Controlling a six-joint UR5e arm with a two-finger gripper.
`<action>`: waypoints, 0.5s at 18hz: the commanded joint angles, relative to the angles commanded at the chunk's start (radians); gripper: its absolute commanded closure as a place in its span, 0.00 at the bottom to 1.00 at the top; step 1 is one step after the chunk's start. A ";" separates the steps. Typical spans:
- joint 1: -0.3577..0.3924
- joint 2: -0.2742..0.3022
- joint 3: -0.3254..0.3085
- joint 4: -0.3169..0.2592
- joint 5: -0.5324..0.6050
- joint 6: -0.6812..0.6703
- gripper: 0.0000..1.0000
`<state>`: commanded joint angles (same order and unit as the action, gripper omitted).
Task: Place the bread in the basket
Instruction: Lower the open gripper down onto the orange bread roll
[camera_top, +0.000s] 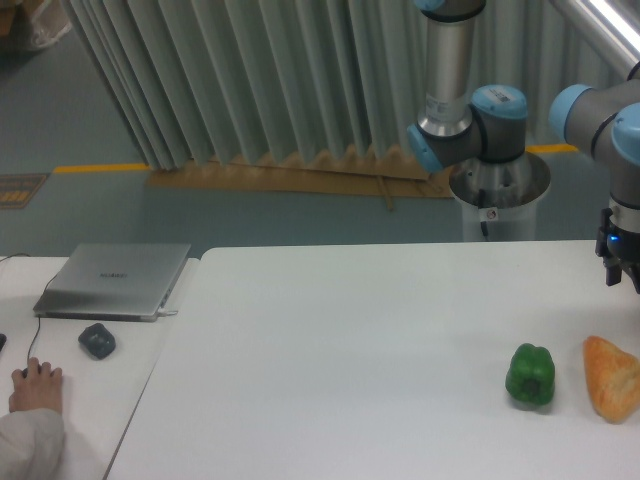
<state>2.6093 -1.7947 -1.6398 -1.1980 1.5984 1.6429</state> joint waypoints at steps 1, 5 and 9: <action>-0.002 0.002 -0.005 0.002 0.002 -0.012 0.00; -0.014 -0.006 -0.006 0.008 -0.002 -0.176 0.00; -0.037 -0.020 -0.011 0.020 0.002 -0.339 0.00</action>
<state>2.5725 -1.8147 -1.6505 -1.1781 1.6000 1.3039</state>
